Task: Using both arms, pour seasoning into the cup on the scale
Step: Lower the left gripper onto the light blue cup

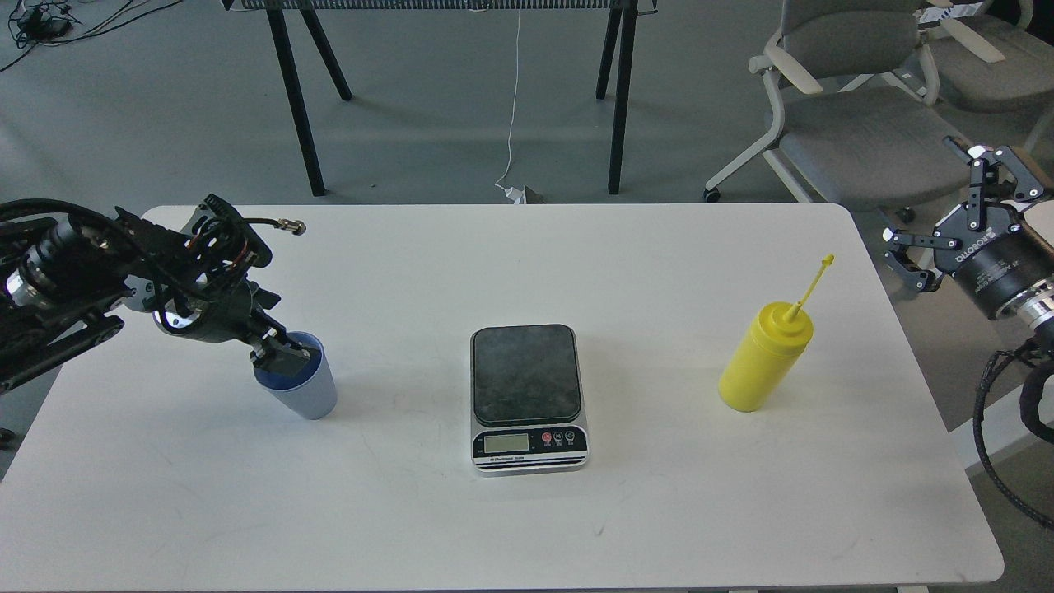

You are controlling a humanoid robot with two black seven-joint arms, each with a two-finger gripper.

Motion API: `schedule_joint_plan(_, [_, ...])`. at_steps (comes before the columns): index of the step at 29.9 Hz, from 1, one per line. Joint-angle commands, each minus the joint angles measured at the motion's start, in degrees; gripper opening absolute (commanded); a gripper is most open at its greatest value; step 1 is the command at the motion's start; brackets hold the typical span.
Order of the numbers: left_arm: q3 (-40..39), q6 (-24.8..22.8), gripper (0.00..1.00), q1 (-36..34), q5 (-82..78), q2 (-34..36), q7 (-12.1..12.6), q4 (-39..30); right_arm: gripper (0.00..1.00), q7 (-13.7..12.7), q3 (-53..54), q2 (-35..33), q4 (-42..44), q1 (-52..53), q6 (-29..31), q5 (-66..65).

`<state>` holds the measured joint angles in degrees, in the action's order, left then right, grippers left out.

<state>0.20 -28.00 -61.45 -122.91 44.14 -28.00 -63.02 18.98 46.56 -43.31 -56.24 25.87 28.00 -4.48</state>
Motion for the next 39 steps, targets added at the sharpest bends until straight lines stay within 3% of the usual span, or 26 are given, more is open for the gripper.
schedule_joint_plan(1, [0.15,0.0,0.98,0.1,0.04,-0.72,0.0,0.62,0.99,0.01,0.03,-0.02,0.08,-0.12,0.0,0.0])
schedule_joint_plan(14, [2.78,0.0,0.95,0.02,-0.05,-0.99,0.0,2.64,0.99,0.01,0.03,-0.02,0.08,-0.56,0.0,0.0])
schedule_joint_plan(20, [2.87,0.0,0.77,0.01,-0.05,-1.08,0.0,2.64,0.99,0.01,-0.06,-0.02,0.08,-0.64,0.0,0.0])
schedule_joint_plan(25, [2.87,0.0,0.53,-0.07,0.13,-1.08,0.0,2.64,0.99,0.01,-0.06,-0.02,0.08,-0.91,0.0,0.0])
schedule_joint_plan(35, [2.96,0.13,0.33,0.01,0.04,-1.69,0.0,2.73,0.99,0.01,0.11,-0.02,-0.01,-1.7,0.0,0.0])
schedule_joint_plan(39, [2.96,2.59,0.19,0.19,0.13,-1.69,0.0,2.99,0.99,0.09,0.11,-0.02,0.08,-1.79,0.0,0.0])
